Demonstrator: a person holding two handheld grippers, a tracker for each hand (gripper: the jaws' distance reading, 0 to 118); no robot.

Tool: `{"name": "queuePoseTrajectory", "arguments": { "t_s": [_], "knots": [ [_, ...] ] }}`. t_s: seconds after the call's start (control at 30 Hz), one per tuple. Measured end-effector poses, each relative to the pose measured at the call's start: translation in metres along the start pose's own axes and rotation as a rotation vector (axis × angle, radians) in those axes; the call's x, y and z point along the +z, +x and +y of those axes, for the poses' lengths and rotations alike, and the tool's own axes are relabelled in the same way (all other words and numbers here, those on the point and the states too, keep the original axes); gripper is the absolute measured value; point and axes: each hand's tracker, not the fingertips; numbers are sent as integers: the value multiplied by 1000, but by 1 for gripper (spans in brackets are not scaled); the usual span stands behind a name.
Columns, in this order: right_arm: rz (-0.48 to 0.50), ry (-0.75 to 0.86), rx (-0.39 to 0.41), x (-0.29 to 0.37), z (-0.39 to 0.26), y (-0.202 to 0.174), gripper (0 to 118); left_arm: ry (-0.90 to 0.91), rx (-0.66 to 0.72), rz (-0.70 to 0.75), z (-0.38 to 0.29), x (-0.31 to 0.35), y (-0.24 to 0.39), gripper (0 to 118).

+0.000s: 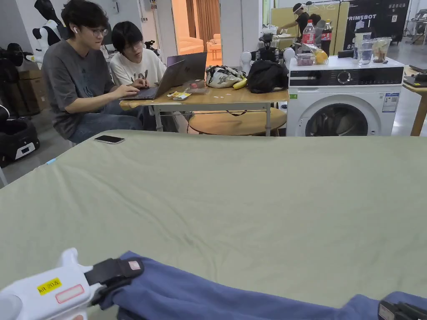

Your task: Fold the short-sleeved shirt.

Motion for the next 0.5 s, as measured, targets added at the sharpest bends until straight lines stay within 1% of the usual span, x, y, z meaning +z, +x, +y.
{"name": "queuePoseTrajectory", "arguments": {
  "t_s": [0.03,0.07,0.1,0.17,0.23,0.3,0.37,0.43,0.47,0.5],
  "knots": [
    [2,4,-4,0,0,0,0,15,-78,57,5,8,14,10],
    [5,7,-9,1,-1,0,0,11,-121,77,5,9,27,10],
    [10,12,-16,1,-1,0,0,4,-158,69,-4,9,51,10],
    [21,22,-26,3,0,-2,0,-54,-200,-11,-24,-7,81,10],
    [33,33,-38,6,2,-4,0,-143,-248,-52,-52,-44,107,9],
    [40,42,-42,12,2,-5,0,-255,-237,-93,-91,-91,126,10],
    [34,60,-51,22,-3,-6,0,-388,-257,-89,-124,-141,121,9],
    [39,58,-55,29,-11,-3,0,-475,-243,-78,-157,-170,132,10],
    [19,58,-55,32,-16,-2,0,-468,-253,-61,-165,-174,136,12],
    [6,56,-57,32,-19,1,0,-448,-252,-82,-168,-174,138,33]
  ]
}}
